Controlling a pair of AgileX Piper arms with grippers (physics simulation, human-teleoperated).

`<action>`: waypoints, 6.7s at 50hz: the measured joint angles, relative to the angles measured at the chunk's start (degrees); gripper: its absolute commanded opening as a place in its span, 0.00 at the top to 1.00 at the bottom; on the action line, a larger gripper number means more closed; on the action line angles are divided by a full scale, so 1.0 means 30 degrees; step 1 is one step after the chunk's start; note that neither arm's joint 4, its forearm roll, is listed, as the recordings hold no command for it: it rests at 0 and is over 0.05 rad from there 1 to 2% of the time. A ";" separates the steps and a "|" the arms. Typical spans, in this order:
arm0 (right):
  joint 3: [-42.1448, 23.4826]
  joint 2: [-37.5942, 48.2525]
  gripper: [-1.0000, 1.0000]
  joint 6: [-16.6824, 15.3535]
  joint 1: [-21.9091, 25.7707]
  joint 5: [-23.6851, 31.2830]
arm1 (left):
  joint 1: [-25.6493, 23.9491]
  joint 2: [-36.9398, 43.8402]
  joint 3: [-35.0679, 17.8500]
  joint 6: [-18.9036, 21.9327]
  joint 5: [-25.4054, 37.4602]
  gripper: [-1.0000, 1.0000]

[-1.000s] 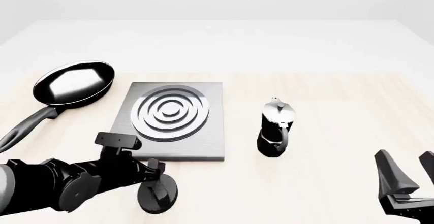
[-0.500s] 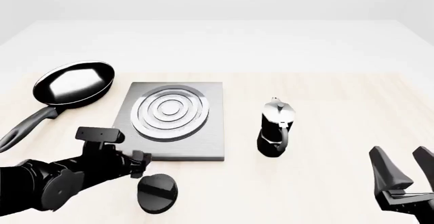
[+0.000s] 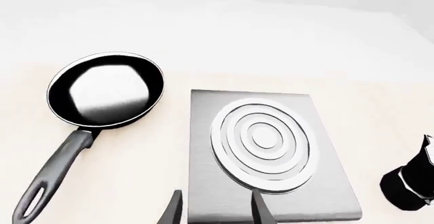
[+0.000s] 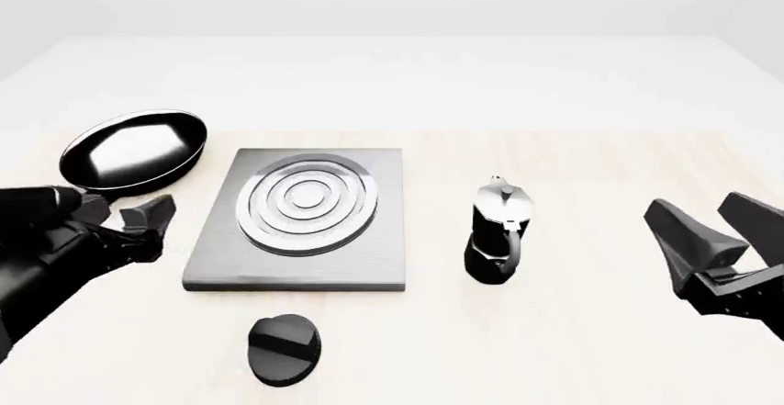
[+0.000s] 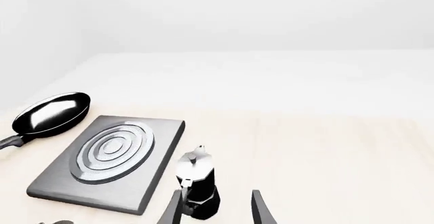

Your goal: Turn on the stove and put the moka pot on it.

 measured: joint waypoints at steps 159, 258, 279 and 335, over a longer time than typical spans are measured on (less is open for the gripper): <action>0.0996 1.7666 0.00 0.4748 0.4009 -1.2687 | 0.4288 -1.3311 0.6914 -0.1621 -0.0938 0.00; -0.8152 1.2134 1.00 -0.1479 0.6889 0.2205 | 0.4453 -1.4893 0.6908 -0.1877 0.0109 0.00; -1.1762 1.4761 1.00 -0.2743 0.8440 0.1969 | 0.4461 -1.4556 0.6922 -0.1731 -0.0168 0.00; -1.6981 2.2583 1.00 -0.2289 0.9728 -0.2662 | 0.4471 -1.3886 0.6931 -0.2174 -0.0796 0.00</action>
